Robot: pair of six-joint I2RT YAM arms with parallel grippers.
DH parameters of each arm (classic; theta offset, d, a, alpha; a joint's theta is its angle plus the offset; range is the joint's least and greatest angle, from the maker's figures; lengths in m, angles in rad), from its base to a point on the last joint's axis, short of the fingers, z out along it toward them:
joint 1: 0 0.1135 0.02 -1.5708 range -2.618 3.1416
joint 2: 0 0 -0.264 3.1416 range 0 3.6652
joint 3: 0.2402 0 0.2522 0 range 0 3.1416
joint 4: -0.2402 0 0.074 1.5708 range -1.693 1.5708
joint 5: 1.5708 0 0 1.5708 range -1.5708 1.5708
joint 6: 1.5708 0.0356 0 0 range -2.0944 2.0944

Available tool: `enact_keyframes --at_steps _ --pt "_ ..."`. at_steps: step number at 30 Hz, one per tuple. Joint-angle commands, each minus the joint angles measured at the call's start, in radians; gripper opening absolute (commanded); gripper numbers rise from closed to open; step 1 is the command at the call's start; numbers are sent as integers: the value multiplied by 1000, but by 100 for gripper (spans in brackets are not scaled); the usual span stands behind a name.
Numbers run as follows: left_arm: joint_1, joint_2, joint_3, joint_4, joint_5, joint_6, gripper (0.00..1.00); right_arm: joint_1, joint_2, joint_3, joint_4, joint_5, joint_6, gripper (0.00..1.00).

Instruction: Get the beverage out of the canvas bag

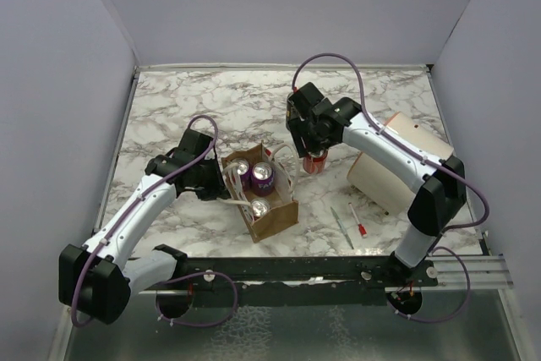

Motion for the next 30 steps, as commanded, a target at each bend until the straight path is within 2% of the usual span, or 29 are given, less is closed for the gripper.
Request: enact_keyframes --at_steps 1,6,21,24,30 --pt "0 9 29 9 15 13 0 -9 24 -6 128 -4 9 2" --pt "0 9 28 6 15 13 0 -23 45 -26 192 -51 20 2" --pt "-1 21 21 15 6 -12 0 -53 128 -91 288 -54 -35 3" --pt "0 25 28 20 5 -18 0 -58 143 -93 299 -60 -41 6" --pt "0 13 24 15 -2 -30 0 -70 147 -108 331 -79 -57 20"
